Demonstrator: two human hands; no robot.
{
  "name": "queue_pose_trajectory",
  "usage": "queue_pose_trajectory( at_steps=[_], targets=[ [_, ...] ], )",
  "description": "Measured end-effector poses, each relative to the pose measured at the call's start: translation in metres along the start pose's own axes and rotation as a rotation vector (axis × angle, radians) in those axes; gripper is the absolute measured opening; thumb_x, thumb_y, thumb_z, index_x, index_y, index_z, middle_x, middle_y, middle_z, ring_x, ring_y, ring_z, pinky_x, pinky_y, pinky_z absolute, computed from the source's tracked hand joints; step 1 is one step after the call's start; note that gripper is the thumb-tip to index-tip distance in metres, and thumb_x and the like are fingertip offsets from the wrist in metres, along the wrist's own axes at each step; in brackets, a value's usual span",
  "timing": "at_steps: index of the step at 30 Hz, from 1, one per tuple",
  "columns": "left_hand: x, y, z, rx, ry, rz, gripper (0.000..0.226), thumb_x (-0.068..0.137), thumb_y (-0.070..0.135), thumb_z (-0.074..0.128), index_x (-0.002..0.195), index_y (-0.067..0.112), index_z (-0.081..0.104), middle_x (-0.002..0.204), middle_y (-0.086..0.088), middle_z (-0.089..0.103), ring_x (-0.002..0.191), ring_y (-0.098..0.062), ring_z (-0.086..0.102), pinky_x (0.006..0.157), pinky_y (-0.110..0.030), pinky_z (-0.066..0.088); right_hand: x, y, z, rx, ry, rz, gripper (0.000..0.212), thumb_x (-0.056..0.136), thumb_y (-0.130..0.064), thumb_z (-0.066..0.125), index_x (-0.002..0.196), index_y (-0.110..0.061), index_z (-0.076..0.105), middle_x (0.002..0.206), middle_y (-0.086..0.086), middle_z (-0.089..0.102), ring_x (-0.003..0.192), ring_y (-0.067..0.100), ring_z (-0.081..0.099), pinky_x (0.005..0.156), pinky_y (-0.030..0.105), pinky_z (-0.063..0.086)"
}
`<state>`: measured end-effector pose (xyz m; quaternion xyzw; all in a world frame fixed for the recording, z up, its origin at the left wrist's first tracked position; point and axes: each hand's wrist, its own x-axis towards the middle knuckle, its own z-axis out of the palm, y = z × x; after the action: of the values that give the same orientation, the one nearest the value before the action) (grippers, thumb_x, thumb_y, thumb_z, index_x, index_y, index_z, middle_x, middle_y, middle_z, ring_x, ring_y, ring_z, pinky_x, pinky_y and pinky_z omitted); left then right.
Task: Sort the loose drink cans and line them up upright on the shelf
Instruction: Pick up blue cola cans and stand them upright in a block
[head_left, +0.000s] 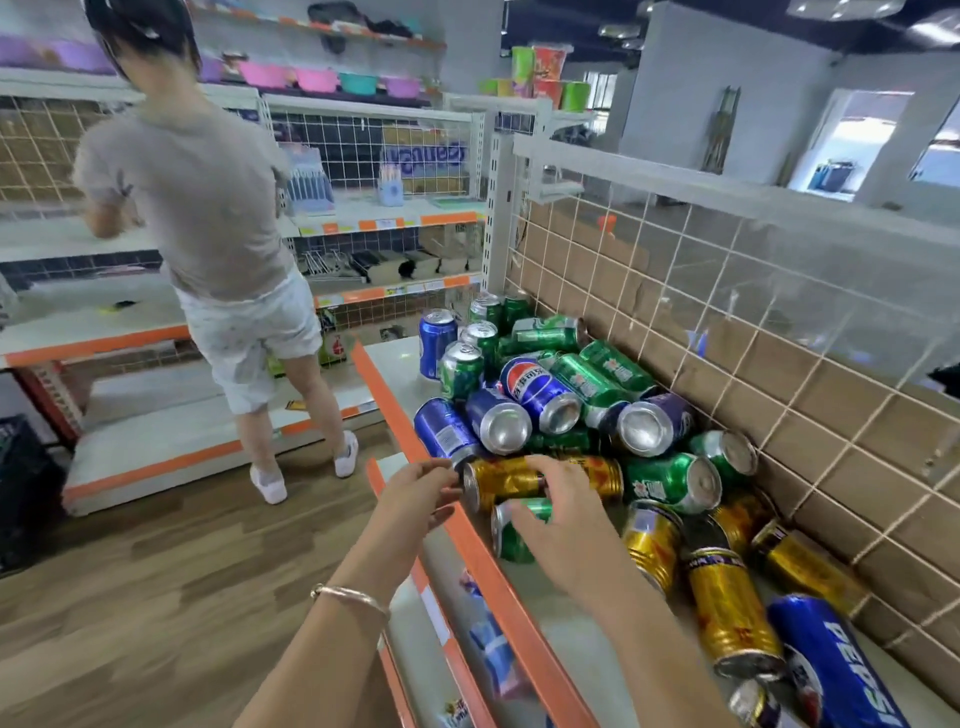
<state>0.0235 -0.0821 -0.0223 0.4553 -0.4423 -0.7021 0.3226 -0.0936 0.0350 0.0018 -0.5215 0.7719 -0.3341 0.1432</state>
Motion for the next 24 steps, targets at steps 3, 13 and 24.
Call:
queue_pose_trajectory(
  at_steps=[3,13,24],
  targets=[
    [0.030,0.015,-0.006,0.108,-0.011,0.026,0.012,0.092,0.010,0.051,0.101,0.014,0.058,0.085,-0.003,0.061,0.081,-0.017,0.060,0.075,-0.028,0.047,0.032,-0.012,0.007,-0.152,0.062,-0.004,0.060,0.090,-0.036,0.056,0.142,-0.023,0.030,0.145,0.001,0.027,0.133,0.019,0.028,0.107,0.030,0.029],
    [0.091,0.045,-0.023,0.131,-0.134,-0.012,0.012,0.092,0.002,0.050,0.091,0.009,0.059,0.079,-0.005,0.065,0.063,-0.013,0.057,0.059,-0.019,0.049,0.109,-0.015,0.051,-0.529,0.158,0.140,0.077,0.088,-0.044,0.059,0.149,-0.028,0.016,0.154,0.006,0.015,0.136,0.028,0.018,0.111,0.036,0.023],
    [0.112,0.071,0.004,0.098,-0.402,-0.308,0.035,0.089,0.037,0.057,0.096,0.003,0.061,0.077,-0.014,0.067,0.059,-0.019,0.065,0.053,-0.024,0.056,0.113,-0.007,0.071,-0.187,0.622,-0.097,0.066,0.054,-0.012,0.080,0.114,-0.026,0.056,0.114,0.008,0.051,0.108,0.025,0.037,0.093,0.039,0.043]
  ],
)
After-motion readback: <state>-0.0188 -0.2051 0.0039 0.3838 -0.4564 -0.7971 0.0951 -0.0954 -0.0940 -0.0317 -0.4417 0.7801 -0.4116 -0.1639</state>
